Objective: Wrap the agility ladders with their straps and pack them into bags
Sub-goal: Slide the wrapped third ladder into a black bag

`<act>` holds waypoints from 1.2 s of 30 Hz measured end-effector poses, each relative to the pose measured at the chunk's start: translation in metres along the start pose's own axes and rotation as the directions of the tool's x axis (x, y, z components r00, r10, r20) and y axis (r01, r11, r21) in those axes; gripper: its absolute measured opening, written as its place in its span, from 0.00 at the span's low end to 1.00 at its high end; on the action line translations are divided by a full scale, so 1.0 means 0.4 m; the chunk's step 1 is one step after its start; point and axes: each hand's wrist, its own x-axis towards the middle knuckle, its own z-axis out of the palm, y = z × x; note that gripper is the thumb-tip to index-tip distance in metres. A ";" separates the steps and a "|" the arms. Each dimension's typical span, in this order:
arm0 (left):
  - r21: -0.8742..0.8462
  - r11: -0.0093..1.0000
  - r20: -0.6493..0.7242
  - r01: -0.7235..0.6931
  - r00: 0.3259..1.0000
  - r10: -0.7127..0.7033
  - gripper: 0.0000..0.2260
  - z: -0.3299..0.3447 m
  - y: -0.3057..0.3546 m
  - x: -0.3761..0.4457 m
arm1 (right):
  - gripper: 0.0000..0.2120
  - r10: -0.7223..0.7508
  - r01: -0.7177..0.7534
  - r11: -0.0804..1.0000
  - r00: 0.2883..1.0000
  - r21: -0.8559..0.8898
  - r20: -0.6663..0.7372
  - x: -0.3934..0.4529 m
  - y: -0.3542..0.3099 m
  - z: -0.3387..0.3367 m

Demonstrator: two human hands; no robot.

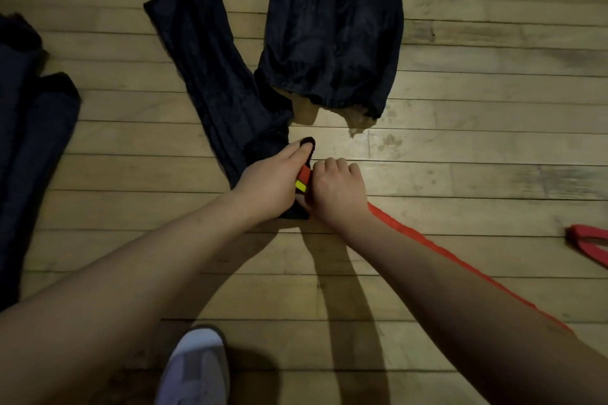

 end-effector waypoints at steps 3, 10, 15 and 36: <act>-0.032 0.999 0.031 -0.003 1.000 0.004 0.35 0.011 0.005 -0.006 | 0.31 -0.048 0.049 0.998 0.999 0.032 -0.011 -0.032 0.021 0.011; 0.023 0.997 0.045 -0.072 0.996 0.071 0.35 0.045 0.032 -0.029 | 0.30 -0.022 0.018 0.998 0.997 0.061 0.069 -0.149 0.116 0.010; 0.020 0.993 0.041 -0.116 0.992 0.115 0.35 0.053 0.079 -0.045 | 0.27 0.038 -0.044 0.999 0.982 0.028 0.184 -0.184 0.162 -0.006; -0.072 0.997 -0.033 0.000 0.999 -0.002 0.35 0.008 0.018 -0.013 | 0.34 0.039 -0.048 0.985 0.998 0.163 0.053 -0.034 0.037 0.013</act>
